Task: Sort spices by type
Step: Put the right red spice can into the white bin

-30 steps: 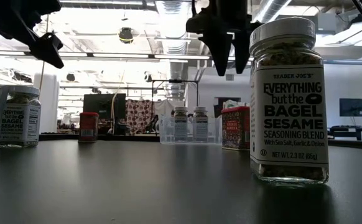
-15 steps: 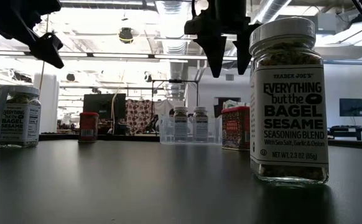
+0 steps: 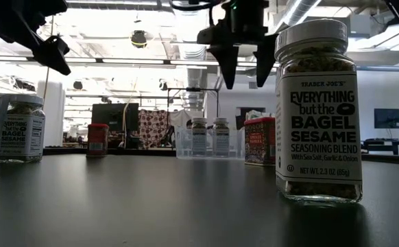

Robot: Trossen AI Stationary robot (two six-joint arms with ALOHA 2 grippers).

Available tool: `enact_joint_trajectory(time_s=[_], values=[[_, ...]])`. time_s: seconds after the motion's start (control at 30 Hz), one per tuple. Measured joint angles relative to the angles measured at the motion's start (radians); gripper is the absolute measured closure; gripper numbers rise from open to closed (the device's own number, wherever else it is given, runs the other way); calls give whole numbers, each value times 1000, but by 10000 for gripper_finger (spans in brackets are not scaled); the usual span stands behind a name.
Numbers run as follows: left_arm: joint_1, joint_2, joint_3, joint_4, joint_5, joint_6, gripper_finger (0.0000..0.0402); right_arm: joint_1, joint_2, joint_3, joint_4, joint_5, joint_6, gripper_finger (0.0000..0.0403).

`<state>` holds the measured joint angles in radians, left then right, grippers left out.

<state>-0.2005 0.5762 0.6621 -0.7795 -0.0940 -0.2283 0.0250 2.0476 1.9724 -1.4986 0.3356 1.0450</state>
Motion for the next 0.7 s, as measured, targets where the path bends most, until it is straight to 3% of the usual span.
enact_joint_trajectory(time_s=[0.3,0.43,0.7], values=[[0,0,0,0,-11,-1,49,-175,-1,-10,68,-75,-145,11],[0,0,0,0,-12,-2,49,-195,-20,-40,66,-80,-182,11],[0,0,0,-1,-50,2,49,-154,-212,-308,116,-90,-129,12]])
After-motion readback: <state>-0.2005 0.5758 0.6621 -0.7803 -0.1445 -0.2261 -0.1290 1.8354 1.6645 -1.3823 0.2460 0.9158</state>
